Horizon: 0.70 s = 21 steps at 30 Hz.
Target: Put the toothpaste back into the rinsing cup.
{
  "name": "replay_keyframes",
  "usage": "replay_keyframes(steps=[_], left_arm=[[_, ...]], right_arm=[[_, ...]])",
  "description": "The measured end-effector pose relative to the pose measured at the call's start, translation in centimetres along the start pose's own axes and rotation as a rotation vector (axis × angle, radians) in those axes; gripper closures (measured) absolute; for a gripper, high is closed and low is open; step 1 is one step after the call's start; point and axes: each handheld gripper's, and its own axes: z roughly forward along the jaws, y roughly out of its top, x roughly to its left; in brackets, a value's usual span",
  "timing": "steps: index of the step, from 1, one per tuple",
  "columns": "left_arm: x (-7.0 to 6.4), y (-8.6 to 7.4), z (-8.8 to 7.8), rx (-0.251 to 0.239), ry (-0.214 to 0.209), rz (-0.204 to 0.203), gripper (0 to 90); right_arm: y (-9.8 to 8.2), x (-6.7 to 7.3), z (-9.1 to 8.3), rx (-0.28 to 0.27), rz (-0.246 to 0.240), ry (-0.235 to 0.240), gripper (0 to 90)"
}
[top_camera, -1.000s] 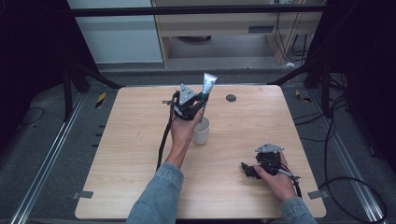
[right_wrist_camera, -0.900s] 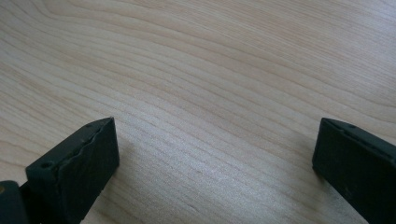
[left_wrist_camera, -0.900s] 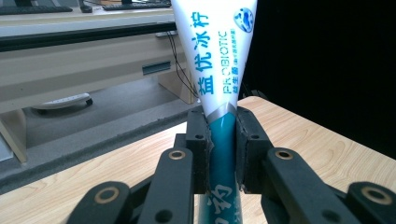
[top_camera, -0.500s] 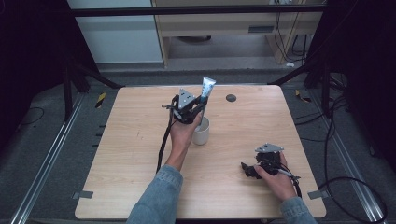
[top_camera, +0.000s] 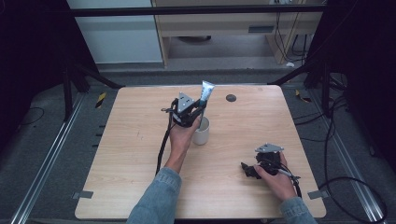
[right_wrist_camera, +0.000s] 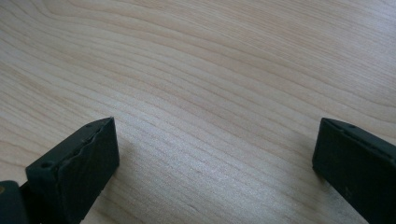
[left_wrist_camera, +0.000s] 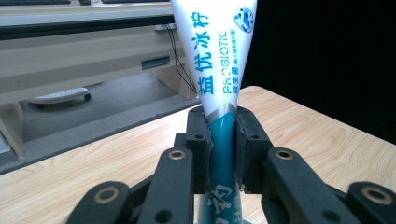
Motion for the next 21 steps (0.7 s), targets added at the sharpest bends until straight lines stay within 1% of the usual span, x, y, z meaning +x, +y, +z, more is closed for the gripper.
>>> replay_keyframes(steps=[10,21], left_arm=[[0.1,-0.6,-0.3,0.002,0.000,-0.001,77.5],[-0.1,-1.5,-0.1,0.009,-0.002,-0.005,77.4]], right_arm=[[0.0,0.0,0.0,0.000,0.000,0.000,0.7],[0.0,0.0,0.0,0.000,0.003,0.000,0.7]])
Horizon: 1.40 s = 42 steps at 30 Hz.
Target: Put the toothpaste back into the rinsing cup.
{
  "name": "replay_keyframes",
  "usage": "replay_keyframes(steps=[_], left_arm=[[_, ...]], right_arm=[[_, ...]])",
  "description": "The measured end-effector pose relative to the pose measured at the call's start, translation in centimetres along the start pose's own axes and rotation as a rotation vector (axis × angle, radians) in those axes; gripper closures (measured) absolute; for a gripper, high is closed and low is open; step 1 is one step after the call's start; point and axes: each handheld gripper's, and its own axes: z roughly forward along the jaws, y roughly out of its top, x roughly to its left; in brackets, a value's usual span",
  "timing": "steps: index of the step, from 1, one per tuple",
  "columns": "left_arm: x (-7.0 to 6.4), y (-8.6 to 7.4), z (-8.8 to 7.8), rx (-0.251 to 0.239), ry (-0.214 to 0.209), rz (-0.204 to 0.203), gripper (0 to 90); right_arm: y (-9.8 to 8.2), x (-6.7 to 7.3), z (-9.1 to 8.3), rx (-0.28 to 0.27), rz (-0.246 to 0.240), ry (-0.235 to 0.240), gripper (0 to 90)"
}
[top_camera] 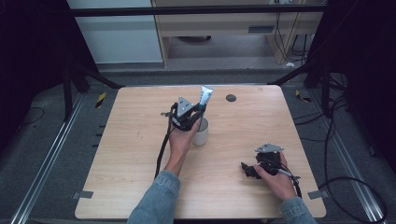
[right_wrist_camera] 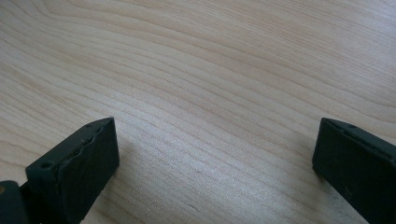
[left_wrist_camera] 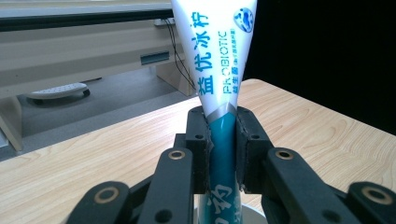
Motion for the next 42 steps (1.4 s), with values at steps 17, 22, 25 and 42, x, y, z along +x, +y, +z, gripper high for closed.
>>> replay_keyframes(steps=[17,22,25,42], left_arm=[[0.4,-1.3,-0.4,0.011,0.005,-0.019,77.4],[0.1,-1.9,-0.3,0.017,0.003,-0.019,77.3],[0.0,-2.1,-0.2,0.022,0.000,-0.018,77.3],[-0.7,-2.6,-1.4,0.059,-0.002,0.013,77.1]], right_arm=[[0.0,0.0,0.0,0.000,-0.002,0.000,0.8],[0.0,0.0,0.0,0.000,-0.003,0.000,0.7],[0.0,0.0,0.0,0.000,-0.003,0.000,0.7],[0.0,0.0,0.0,0.001,-0.006,-0.001,0.7]])
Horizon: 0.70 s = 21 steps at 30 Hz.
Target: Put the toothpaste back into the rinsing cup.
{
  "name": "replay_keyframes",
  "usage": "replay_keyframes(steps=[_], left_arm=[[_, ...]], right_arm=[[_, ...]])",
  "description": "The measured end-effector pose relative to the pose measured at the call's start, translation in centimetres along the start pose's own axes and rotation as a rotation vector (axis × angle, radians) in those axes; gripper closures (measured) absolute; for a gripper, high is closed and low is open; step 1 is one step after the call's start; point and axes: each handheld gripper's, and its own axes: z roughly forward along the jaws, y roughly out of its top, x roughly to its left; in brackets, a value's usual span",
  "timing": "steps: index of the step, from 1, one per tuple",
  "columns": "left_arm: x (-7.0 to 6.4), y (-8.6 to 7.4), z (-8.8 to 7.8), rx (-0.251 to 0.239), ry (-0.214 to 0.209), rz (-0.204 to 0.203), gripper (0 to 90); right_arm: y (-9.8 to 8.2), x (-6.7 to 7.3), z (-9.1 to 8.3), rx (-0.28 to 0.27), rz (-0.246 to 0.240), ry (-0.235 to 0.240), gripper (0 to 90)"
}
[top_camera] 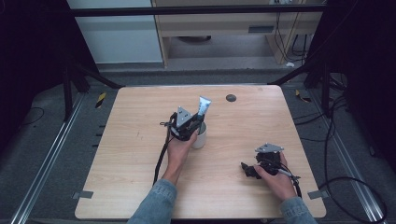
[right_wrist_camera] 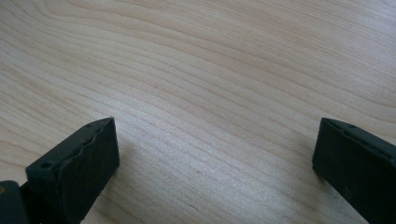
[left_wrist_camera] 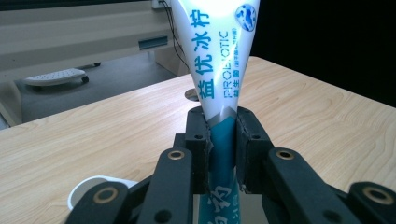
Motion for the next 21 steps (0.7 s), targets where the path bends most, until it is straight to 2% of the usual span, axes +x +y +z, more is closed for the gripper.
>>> replay_keyframes(steps=[5,12,21], left_arm=[[-0.1,-0.2,-0.4,0.017,0.004,0.013,77.0],[0.2,-0.8,-0.8,0.023,0.007,-0.003,77.0],[-0.1,-0.7,-1.1,0.037,0.021,0.020,76.4]], right_arm=[[0.0,0.0,0.0,0.000,0.004,0.002,0.7],[0.0,0.0,0.0,-0.001,0.002,0.001,0.7],[0.0,0.0,0.0,-0.001,0.005,0.002,0.7]])
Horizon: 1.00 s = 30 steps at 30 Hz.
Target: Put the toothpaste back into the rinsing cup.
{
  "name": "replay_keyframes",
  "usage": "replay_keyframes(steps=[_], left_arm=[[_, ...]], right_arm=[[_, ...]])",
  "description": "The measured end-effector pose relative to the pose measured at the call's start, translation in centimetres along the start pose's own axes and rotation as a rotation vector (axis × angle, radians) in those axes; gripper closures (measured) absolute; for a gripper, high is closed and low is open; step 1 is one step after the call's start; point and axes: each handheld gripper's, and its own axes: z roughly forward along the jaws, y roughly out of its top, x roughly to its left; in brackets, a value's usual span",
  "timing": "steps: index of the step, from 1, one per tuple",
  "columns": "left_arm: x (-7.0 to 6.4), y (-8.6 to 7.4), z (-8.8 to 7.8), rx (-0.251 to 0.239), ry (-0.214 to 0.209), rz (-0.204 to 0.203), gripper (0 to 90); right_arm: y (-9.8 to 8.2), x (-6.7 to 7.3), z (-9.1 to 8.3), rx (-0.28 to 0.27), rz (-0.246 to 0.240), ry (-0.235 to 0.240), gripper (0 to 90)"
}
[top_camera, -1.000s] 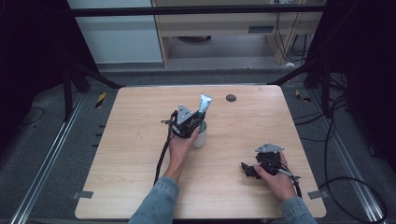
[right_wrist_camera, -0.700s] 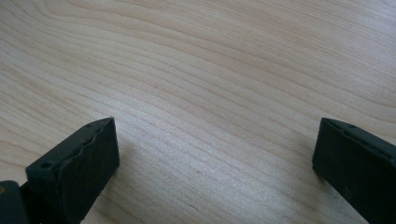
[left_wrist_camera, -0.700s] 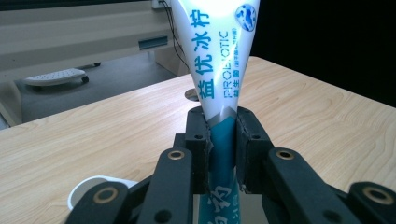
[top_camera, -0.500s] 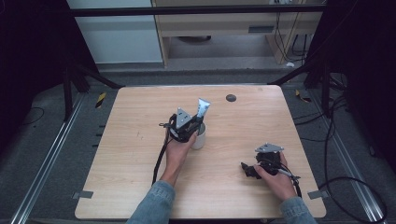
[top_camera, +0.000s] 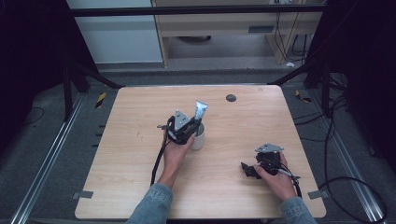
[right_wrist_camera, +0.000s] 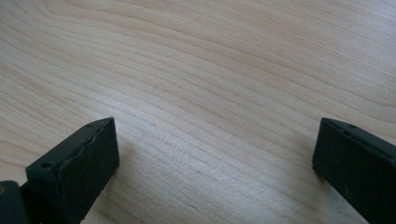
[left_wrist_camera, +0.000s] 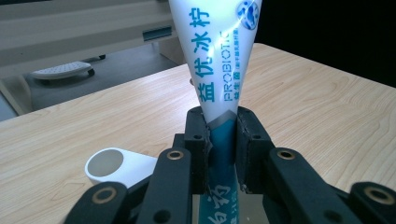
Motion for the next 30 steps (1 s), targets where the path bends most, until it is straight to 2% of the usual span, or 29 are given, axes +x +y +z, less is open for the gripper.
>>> replay_keyframes(steps=[3,14,16,30], left_arm=[[-0.23,0.11,0.03,0.011,0.005,0.015,76.2],[-0.37,0.18,0.05,0.033,0.000,0.019,74.2],[-0.34,0.06,0.14,0.050,0.004,0.021,72.9],[-0.33,-0.07,0.01,0.050,0.020,0.024,69.1]], right_arm=[[0.00,0.00,0.00,0.000,0.000,0.000,0.7],[0.00,-0.02,0.00,0.000,-0.002,0.000,0.7],[0.00,-0.01,0.00,0.000,-0.002,-0.001,0.7],[0.00,-0.02,0.00,0.000,-0.003,-0.001,0.7]])
